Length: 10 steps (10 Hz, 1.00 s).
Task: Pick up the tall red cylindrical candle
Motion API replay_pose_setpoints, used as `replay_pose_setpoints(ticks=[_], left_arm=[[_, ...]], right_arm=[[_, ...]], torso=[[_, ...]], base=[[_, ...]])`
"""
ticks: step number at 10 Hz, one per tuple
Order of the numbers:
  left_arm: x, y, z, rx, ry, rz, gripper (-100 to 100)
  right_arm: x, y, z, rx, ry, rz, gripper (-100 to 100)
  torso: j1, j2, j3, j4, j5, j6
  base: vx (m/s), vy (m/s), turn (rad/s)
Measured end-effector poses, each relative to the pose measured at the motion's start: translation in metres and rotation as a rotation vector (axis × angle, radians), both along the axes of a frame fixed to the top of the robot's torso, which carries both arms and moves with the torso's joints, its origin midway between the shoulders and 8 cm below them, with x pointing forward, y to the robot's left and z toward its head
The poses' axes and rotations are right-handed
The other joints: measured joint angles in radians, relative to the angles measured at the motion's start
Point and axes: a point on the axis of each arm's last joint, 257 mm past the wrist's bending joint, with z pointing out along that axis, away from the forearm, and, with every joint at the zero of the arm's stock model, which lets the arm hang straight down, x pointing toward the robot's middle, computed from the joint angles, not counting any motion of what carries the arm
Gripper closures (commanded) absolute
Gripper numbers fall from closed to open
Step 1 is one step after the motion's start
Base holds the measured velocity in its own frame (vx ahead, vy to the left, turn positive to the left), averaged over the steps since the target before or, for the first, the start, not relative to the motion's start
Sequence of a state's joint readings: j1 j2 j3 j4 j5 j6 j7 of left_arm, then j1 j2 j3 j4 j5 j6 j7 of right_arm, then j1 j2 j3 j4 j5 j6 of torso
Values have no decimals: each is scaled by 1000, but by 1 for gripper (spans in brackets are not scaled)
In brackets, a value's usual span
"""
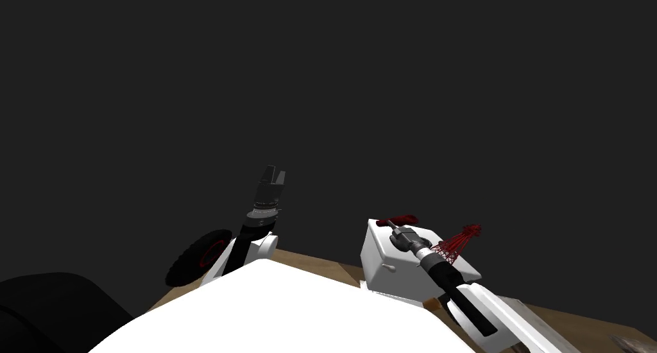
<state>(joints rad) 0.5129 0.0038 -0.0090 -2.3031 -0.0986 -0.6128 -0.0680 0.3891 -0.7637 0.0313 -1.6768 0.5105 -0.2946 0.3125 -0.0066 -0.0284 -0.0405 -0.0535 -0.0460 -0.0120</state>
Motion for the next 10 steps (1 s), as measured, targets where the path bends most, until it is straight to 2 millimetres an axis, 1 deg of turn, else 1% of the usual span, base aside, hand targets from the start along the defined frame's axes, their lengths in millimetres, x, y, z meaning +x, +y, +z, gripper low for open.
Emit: replay_pose_setpoints(ticks=[1, 2, 4, 6, 7, 9, 10], left_arm=[[0, 0, 0, 0, 0, 0, 0], [0, 0, 0, 0, 0, 0, 0], [0, 0, 0, 0, 0, 0, 0], [0, 0, 0, 0, 0, 0, 0], [0, 0, 0, 0, 0, 0, 0], [0, 0, 0, 0, 0, 0, 0], [0, 0, 0, 0, 0, 0, 0]], right_arm=[[-9, 4, 0, 3, 5, 8, 100], [-12, 9, 2, 7, 3, 17, 100], [-23, 1, 10, -16, -10, -10, 100], [-38, 11, 15, -15, -3, -1, 100], [-42, 18, 19, -9, -7, 11, 100], [-51, 13, 32, -37, -25, -9, 100], [-58, 15, 35, -38, -25, -6, 100]], torso=[[0, 3, 2, 1, 0, 0], [1, 5, 3, 2, 0, 0], [0, -1, 0, 0, 1, 0], [2, 3, 1, 0, 1, -1], [3, 4, 2, 0, 1, -2], [0, -3, -2, -1, 1, -1], [2, -2, -2, -2, 1, -2]], base=[[-7, -6, -3], [105, -22, -87], [107, -18, -20], [10, -5, 3], [90, -21, -80], [114, -30, -22], [32, -1, 16]])
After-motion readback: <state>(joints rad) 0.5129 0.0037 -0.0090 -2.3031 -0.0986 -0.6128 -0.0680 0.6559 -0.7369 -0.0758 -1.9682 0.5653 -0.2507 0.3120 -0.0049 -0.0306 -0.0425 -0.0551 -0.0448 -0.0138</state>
